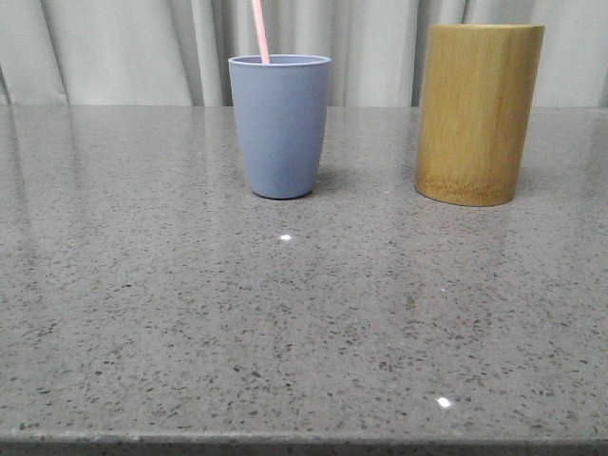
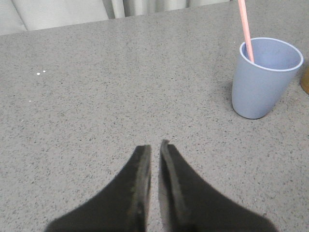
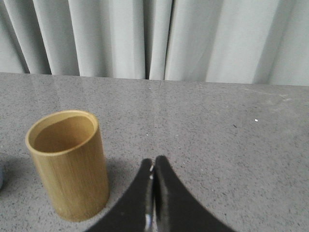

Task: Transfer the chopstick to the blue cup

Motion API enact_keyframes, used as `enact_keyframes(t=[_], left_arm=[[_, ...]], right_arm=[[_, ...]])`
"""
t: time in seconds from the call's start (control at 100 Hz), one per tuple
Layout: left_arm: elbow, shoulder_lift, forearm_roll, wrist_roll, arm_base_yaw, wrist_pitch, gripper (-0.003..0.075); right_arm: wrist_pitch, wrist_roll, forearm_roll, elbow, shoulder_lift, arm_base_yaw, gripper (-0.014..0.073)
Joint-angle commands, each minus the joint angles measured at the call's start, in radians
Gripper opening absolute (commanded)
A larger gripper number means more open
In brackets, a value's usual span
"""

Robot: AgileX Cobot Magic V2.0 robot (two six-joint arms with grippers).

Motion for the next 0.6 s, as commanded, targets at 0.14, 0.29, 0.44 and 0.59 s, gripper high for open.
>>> enact_keyframes(t=[0.14,0.29,0.44,0.59], left_arm=[[0.045,-0.123,0.013,-0.011,-0.006,-0.08,-0.0019],[0.118,-0.222,0.013,-0.011,-0.006,-0.08,-0.0019],[0.178,-0.321,0.013,-0.011,-0.006,-0.08,-0.0019],[0.212,-0.401,0.015,-0.011,-0.006,-0.074,-0.0019]], right_arm=[[-0.086,-0.006,-0.007,0.088,-0.133,-0.01,-0.007],[-0.086,-0.006,-0.007,0.162,-0.223,-0.01,-0.007],[-0.085,-0.006,-0.007,0.217,-0.312,-0.01,-0.007],[-0.082,-0.006,-0.007,0.243,-0.359,-0.01,-0.007]])
